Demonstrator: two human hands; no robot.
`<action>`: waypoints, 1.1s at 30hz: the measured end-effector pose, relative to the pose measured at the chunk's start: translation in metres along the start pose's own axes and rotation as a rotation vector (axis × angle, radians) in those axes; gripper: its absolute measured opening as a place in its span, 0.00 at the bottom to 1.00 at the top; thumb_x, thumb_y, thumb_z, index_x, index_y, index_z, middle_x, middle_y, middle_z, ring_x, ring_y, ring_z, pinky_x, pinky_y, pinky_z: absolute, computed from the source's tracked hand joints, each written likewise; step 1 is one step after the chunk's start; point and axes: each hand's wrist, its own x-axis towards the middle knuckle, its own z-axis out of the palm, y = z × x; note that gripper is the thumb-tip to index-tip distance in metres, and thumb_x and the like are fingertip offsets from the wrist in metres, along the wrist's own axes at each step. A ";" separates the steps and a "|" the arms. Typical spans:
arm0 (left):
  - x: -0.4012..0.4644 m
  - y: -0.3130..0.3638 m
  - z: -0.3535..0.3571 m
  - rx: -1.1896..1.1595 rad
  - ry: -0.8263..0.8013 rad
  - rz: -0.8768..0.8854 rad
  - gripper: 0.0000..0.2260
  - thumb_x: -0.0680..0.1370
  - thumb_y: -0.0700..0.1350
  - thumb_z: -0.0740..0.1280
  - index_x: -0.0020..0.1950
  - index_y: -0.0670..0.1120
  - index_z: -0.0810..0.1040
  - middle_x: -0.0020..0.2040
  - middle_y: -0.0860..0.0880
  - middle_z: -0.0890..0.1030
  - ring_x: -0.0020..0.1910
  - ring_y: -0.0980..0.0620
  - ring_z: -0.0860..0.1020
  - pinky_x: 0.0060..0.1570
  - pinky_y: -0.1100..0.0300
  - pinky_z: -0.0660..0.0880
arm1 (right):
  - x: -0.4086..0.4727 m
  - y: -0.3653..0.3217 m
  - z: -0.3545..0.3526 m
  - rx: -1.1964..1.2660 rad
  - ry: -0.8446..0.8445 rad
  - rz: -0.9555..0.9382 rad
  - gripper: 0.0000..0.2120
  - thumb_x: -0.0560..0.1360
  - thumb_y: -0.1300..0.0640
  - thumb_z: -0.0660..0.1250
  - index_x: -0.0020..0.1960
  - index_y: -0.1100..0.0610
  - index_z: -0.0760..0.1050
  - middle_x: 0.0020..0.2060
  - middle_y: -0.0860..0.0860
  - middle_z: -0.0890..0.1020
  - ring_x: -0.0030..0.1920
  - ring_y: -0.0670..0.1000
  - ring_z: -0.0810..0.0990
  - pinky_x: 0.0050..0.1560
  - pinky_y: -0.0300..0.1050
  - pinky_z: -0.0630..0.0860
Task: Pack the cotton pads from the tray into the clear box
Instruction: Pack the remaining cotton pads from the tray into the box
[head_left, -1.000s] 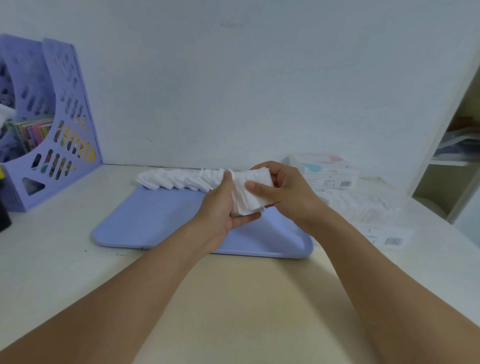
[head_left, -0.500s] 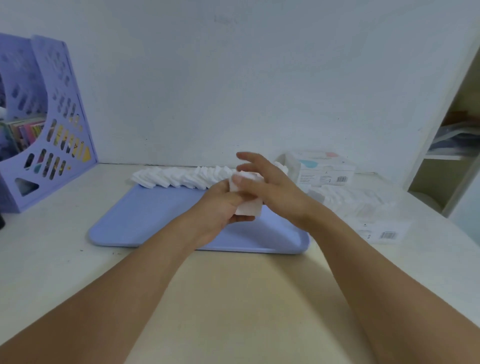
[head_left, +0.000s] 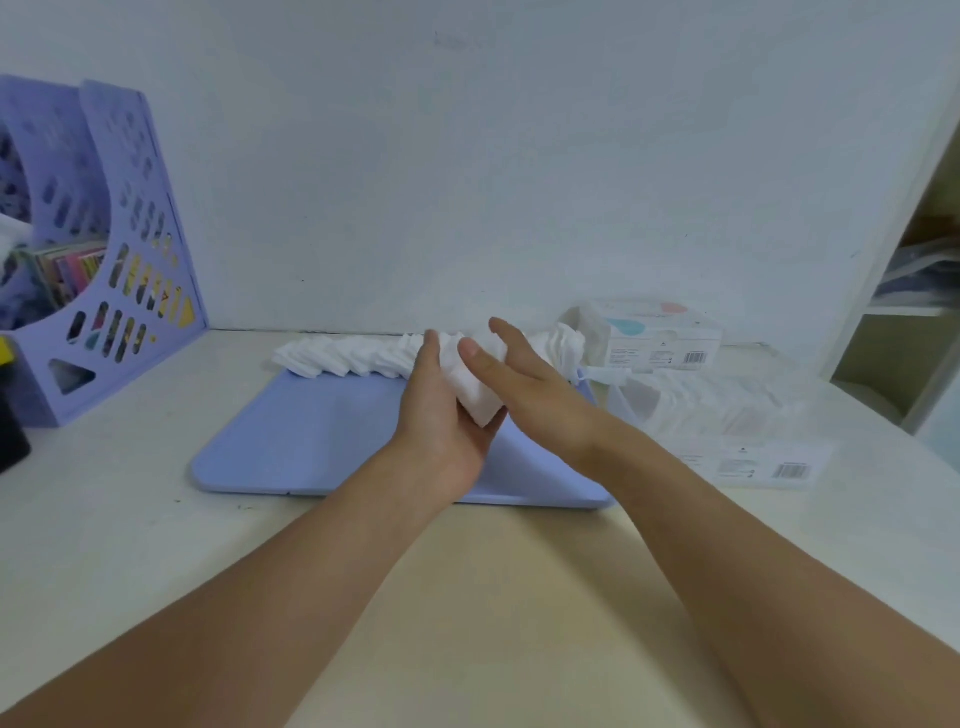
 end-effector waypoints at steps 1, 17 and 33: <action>0.001 0.000 -0.001 -0.004 0.035 -0.013 0.23 0.84 0.59 0.57 0.68 0.43 0.77 0.58 0.43 0.85 0.58 0.45 0.84 0.65 0.51 0.76 | 0.000 0.000 -0.002 -0.035 -0.013 0.003 0.41 0.81 0.45 0.66 0.83 0.53 0.45 0.76 0.49 0.68 0.74 0.47 0.68 0.68 0.39 0.65; 0.024 -0.032 0.065 0.823 -0.007 0.298 0.14 0.82 0.61 0.60 0.57 0.53 0.73 0.51 0.50 0.80 0.47 0.51 0.80 0.47 0.53 0.78 | -0.026 -0.022 -0.113 0.088 0.356 0.029 0.15 0.71 0.51 0.79 0.52 0.59 0.85 0.45 0.55 0.88 0.42 0.51 0.87 0.36 0.38 0.80; 0.027 -0.089 0.028 1.498 -0.455 0.535 0.21 0.73 0.61 0.73 0.57 0.54 0.69 0.47 0.56 0.73 0.38 0.59 0.73 0.41 0.61 0.71 | -0.035 -0.027 -0.157 -0.062 0.058 0.440 0.21 0.77 0.39 0.69 0.57 0.56 0.82 0.48 0.57 0.87 0.31 0.48 0.82 0.22 0.34 0.67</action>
